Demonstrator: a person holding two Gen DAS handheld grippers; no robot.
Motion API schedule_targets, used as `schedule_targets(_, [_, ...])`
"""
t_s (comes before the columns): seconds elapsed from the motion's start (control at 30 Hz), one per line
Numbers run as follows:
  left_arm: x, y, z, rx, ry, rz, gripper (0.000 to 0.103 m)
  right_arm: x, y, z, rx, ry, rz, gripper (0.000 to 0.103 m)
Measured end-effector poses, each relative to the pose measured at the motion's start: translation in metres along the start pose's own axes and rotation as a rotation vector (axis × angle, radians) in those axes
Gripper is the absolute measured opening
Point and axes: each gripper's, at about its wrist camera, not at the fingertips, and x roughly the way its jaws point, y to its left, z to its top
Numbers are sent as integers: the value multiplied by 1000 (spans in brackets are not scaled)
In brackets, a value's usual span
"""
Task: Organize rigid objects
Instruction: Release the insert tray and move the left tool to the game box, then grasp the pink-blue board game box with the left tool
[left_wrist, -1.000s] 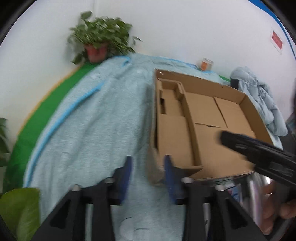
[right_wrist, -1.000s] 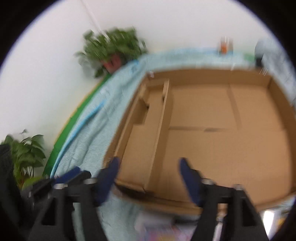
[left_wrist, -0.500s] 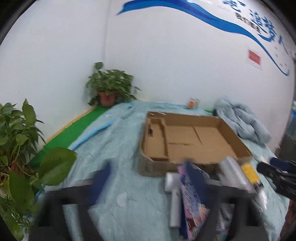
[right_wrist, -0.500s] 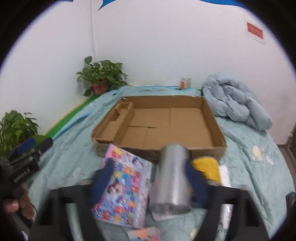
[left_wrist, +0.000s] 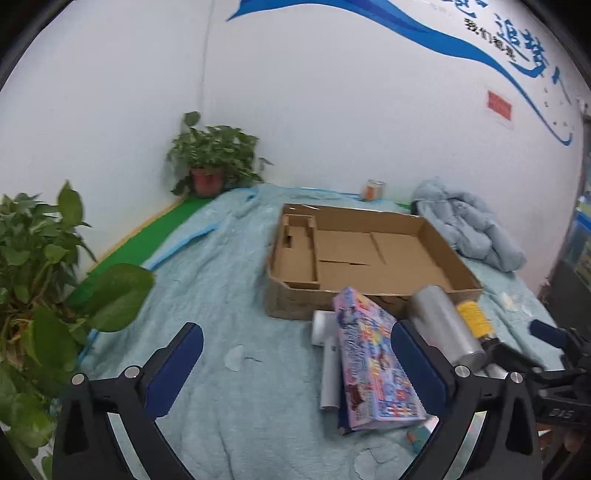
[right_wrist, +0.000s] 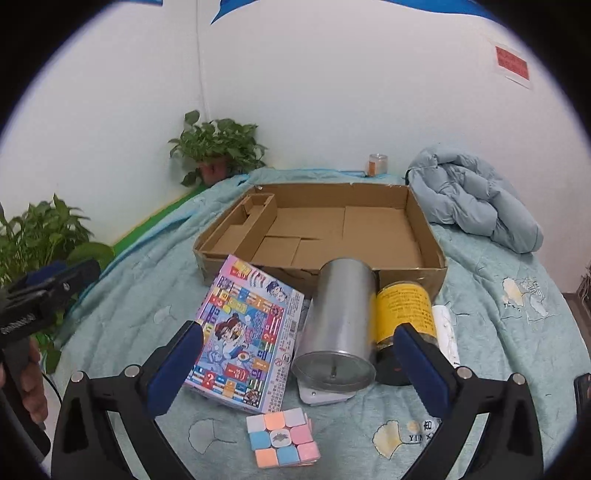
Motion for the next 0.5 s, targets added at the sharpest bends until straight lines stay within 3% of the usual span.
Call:
schedule_targets(0.07, [7, 1, -1, -6, 36, -55, 103, 3, 2, -4, -17, 38, -5, 102])
schedule_targets(0.3, [80, -14, -16, -53, 237, -226, 100, -6, 11, -17, -168, 73, 154, 102])
schedule_targets(0.37, [103, -21, -18, -53, 291, -246, 99, 5, 16, -19, -182, 105, 200, 102])
schedule_targets(0.43, [126, -30, -21, -23, 340, -234, 93, 20, 20, -21, -152, 160, 198, 102])
schedule_targets(0.5, [149, -36, -26, -5, 403, -234, 75, 33, 24, -25, -102, 202, 256, 102])
